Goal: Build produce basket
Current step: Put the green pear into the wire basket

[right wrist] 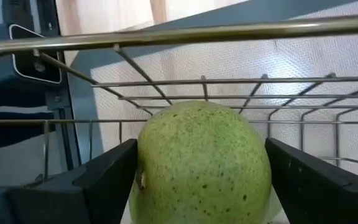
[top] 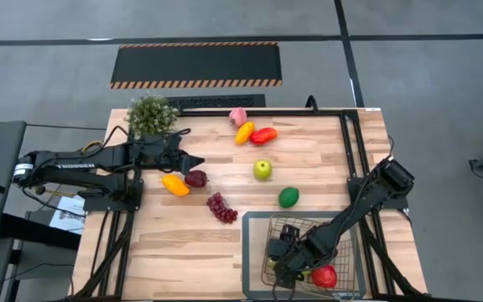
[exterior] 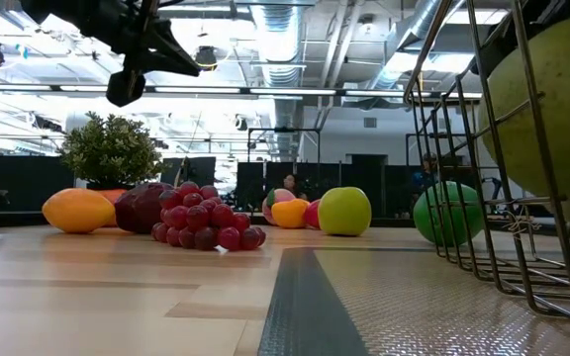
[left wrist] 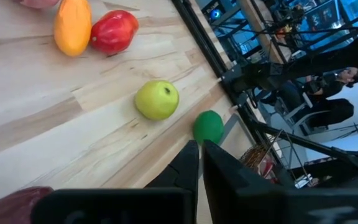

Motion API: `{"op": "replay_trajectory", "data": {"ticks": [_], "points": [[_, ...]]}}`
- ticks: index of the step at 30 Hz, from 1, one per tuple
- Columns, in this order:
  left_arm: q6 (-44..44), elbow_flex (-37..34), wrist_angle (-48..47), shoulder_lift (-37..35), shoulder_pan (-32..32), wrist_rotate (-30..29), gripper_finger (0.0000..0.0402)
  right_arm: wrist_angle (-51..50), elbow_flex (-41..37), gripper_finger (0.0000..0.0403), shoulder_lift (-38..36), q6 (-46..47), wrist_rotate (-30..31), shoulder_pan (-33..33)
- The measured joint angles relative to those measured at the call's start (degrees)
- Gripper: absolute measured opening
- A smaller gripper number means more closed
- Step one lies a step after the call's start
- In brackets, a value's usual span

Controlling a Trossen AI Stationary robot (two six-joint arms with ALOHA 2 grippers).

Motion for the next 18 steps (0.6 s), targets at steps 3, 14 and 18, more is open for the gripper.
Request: {"op": "replay_trajectory", "data": {"ticks": [3,14,18], "points": [[0.0,0.0,0.0,0.0,0.0,-0.2,0.0019,0.2,0.0,0.0357,0.0,-0.1,-1.2,0.0],[0.0,0.0,0.1,0.0,0.0,-0.5,0.0116,0.1,0.0,0.0373,0.0,-0.6,-2.2,0.0],[-0.1,0.0,0.1,0.0,0.0,-0.7,0.0146,-1.2,1.1,0.0376,-0.6,-0.9,-3.8,0.0]]}}
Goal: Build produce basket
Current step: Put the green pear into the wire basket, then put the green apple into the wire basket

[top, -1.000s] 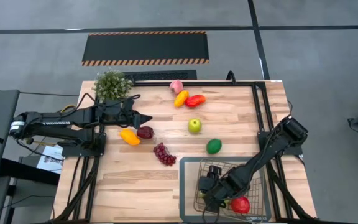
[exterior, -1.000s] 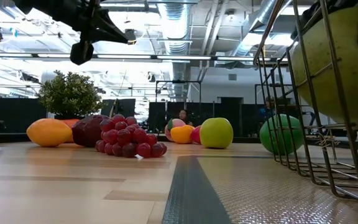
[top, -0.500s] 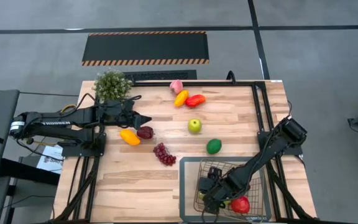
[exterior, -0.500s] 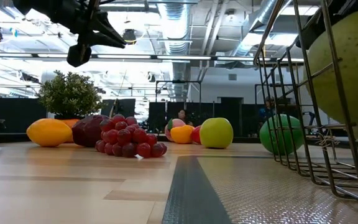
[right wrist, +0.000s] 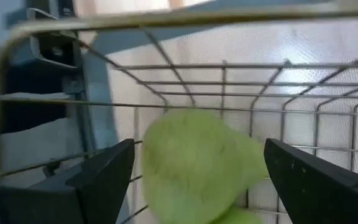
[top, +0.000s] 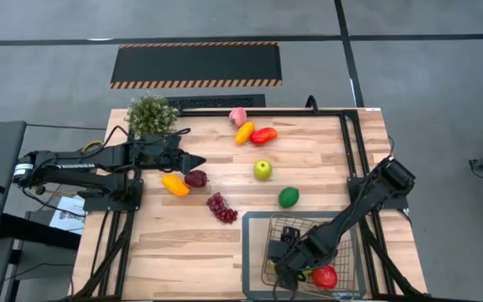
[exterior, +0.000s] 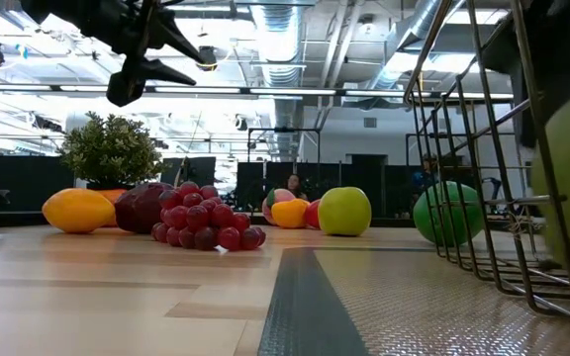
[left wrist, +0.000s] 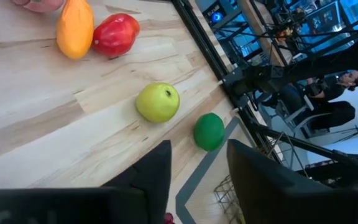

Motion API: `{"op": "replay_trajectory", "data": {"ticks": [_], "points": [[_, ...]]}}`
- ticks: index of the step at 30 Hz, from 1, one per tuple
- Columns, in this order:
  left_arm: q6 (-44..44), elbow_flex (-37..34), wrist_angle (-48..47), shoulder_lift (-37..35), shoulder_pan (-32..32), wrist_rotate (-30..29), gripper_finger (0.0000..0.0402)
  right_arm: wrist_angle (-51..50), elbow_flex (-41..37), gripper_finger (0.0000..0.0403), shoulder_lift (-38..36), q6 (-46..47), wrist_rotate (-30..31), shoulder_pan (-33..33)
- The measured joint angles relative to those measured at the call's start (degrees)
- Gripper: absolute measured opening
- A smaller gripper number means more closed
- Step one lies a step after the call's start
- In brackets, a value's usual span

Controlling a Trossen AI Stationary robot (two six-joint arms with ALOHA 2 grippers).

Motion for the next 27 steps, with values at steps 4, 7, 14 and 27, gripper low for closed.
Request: {"op": "replay_trajectory", "data": {"ticks": [4,7,14,27], "points": [[-0.9,0.0,0.5,0.0,0.0,0.0,0.0162,-5.4,2.9,0.0376,-2.5,-2.9,0.1,-0.2],[-1.0,0.0,1.8,0.0,0.0,0.4,0.0164,-10.2,4.3,0.0374,-5.3,-5.1,1.2,-1.3],[-1.7,0.0,3.6,0.0,0.0,2.0,0.0165,-15.1,6.5,0.0369,-16.1,-8.5,13.4,-7.6],[-0.8,0.0,4.8,0.0,0.0,2.3,0.0165,-19.2,6.7,0.0371,-16.4,-18.5,13.7,-33.0]]}}
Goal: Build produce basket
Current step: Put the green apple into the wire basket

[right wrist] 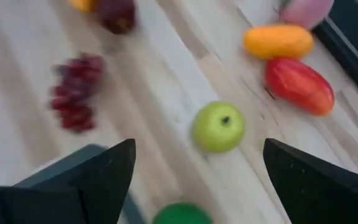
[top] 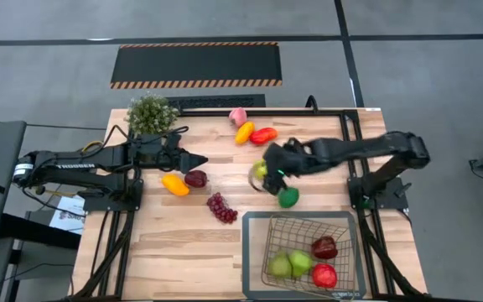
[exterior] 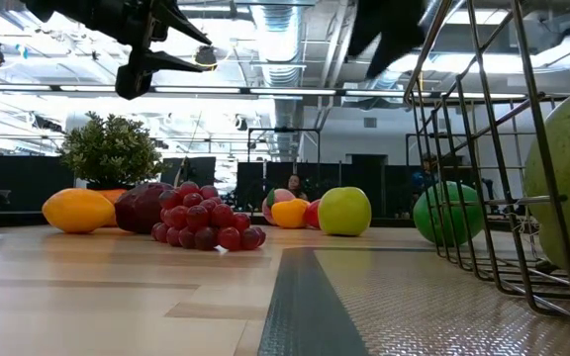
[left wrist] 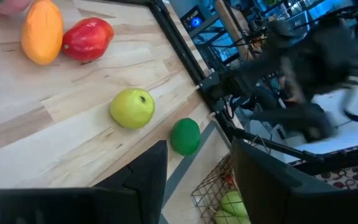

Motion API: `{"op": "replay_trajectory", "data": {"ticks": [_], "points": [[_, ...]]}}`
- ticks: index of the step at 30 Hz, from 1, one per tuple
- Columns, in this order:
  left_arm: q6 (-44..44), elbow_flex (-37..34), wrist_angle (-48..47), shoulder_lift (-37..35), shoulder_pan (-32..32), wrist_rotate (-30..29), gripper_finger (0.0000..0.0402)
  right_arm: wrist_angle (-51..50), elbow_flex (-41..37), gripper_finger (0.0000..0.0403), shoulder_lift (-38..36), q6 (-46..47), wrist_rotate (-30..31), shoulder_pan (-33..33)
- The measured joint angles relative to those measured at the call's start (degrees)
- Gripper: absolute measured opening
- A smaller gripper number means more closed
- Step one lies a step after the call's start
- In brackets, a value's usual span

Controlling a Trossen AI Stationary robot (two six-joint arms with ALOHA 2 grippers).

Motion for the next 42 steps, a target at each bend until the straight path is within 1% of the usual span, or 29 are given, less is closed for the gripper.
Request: {"op": "replay_trajectory", "data": {"ticks": [5,8,13,16,20,22,26,33,35,40,42], "points": [[0.9,0.0,0.0,0.0,0.0,0.0,0.0165,-0.4,-0.2,0.0370,6.3,-3.1,-3.0,-6.3],[1.3,0.0,-0.2,0.0,0.0,0.0,0.0165,-0.1,-0.4,0.0370,10.7,-4.9,-7.1,-9.0],[1.6,0.0,-0.3,0.0,0.0,-0.2,0.0165,2.1,-0.4,0.0369,17.3,-8.3,-8.8,-11.3],[2.2,0.0,-0.2,0.0,0.0,-0.5,0.0165,4.7,-0.4,0.0369,20.7,-8.8,-11.3,-12.9],[2.4,0.0,-0.3,0.0,0.0,-0.5,0.0164,9.0,-0.1,0.0369,23.2,-10.3,-15.2,-15.1],[2.5,0.0,-0.5,0.0,0.1,-0.5,0.0164,9.3,-0.2,0.0368,24.7,-10.5,-15.1,-15.8],[2.5,0.0,-0.6,0.0,0.1,-0.5,0.0164,9.3,-0.1,0.0368,25.2,-10.5,-16.1,-16.6],[3.1,0.0,-0.6,0.0,0.1,-0.5,0.0164,8.8,-0.2,0.0362,25.1,-10.5,-16.0,-16.8],[3.1,0.0,-0.7,0.0,0.1,-0.5,0.0164,8.7,-0.2,0.0351,25.2,-10.4,-16.0,-16.8],[3.1,0.0,-0.7,0.0,0.1,-0.5,0.0164,8.6,-0.2,0.0304,25.2,-9.5,-16.0,-16.6],[3.1,0.0,-0.6,0.0,0.1,-0.5,0.0164,8.1,-0.4,0.0293,24.5,-9.4,-16.0,-16.6]]}}
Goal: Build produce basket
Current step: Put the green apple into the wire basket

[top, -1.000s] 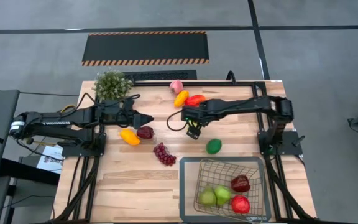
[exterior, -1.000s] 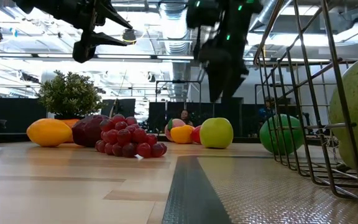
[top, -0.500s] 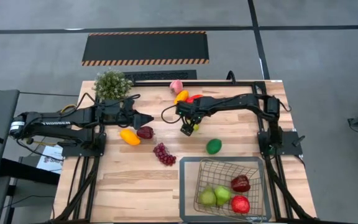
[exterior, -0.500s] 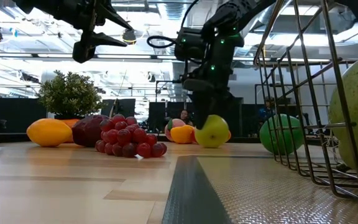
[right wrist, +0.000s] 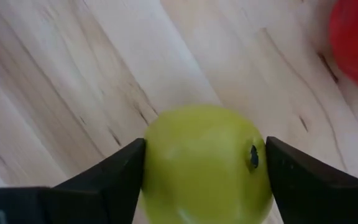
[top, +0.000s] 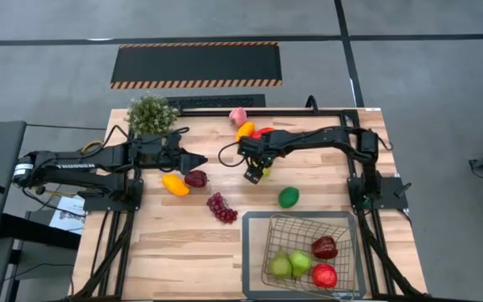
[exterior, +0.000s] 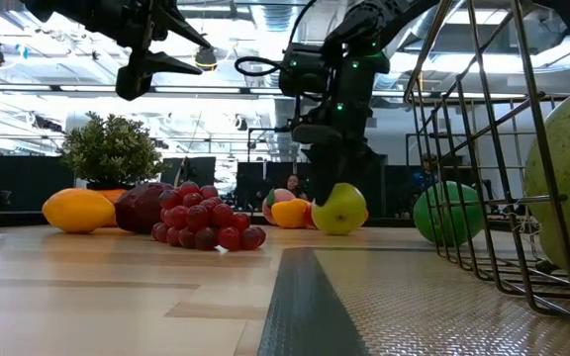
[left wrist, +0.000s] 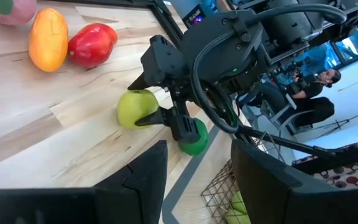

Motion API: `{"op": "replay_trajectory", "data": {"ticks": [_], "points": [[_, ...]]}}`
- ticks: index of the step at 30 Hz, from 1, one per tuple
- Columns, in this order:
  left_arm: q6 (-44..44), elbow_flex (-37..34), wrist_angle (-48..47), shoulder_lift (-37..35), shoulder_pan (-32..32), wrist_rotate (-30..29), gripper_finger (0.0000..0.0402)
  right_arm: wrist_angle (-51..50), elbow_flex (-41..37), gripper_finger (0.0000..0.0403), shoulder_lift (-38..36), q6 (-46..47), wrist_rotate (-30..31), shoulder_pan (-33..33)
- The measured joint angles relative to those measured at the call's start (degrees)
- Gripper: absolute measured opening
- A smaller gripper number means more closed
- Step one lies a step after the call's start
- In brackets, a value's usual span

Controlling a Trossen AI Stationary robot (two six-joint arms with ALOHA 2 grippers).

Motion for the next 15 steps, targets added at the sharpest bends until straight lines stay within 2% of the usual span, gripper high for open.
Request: {"op": "replay_trajectory", "data": {"ticks": [4,10,15], "points": [[0.0,0.0,0.0,0.0,0.0,0.0,0.0164,-1.1,-0.3,0.0294,-1.7,0.5,-0.2,0.4],[0.0,0.0,0.0,0.0,0.0,0.0,0.0164,-2.1,-0.2,0.0296,-9.6,1.9,-0.3,1.8],[-0.1,0.0,0.1,0.0,0.0,0.0,0.0164,-4.6,-0.1,0.0296,-19.3,6.7,-6.1,6.3]]}}
